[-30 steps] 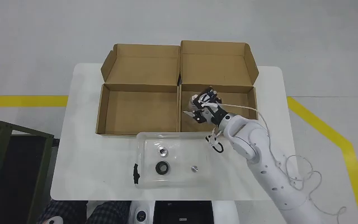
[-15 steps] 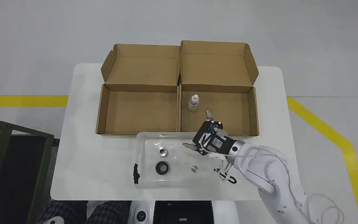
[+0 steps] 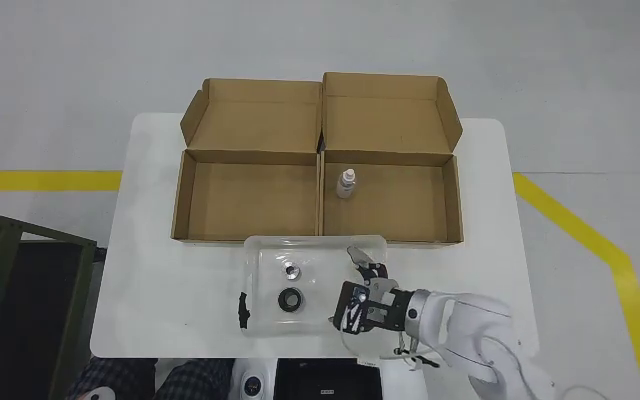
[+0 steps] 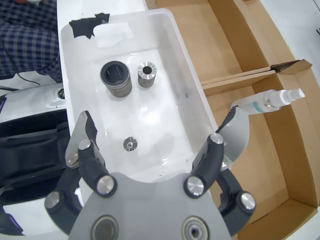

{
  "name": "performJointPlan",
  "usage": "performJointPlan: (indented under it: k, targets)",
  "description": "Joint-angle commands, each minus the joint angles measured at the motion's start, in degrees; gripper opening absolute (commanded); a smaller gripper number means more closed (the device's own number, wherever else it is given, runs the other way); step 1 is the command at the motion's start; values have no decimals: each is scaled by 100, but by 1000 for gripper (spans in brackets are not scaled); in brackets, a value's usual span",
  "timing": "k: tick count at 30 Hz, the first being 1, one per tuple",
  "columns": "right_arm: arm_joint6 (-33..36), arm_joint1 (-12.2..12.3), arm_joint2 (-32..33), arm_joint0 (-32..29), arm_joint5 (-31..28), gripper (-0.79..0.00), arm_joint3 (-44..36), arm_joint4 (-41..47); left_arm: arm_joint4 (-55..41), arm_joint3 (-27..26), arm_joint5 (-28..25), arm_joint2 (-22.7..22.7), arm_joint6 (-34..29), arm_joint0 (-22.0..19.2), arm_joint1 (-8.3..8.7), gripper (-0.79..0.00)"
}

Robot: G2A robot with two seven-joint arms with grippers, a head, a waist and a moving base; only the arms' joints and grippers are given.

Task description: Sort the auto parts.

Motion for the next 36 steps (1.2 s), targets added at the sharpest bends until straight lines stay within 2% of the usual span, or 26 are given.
performJointPlan:
  k: [1, 8, 14, 21, 30, 36]
  targets:
    - [41, 11, -27, 9, -28, 0, 70, -79, 0, 0, 0, 0, 0, 0, 0, 0]
    - [127, 44, -28, 154, -119, 0, 289, -101, 0, 0, 0, 0, 0, 0, 0, 0]
    - [478, 73, -146, 336, -393, -34, 434, -70, 0, 0, 0, 0, 0, 0, 0, 0]
    - [838, 83, -376, 566, -503, -142, 643, -89, 0, 0, 0, 0, 0, 0, 0, 0]
    - [1101, 86, -660, 776, -509, -243, 882, -104, 0, 0, 0, 0, 0, 0, 0, 0]
    - [1236, 91, -830, 876, -513, -388, 990, -117, 0, 0, 0, 0, 0, 0, 0, 0]
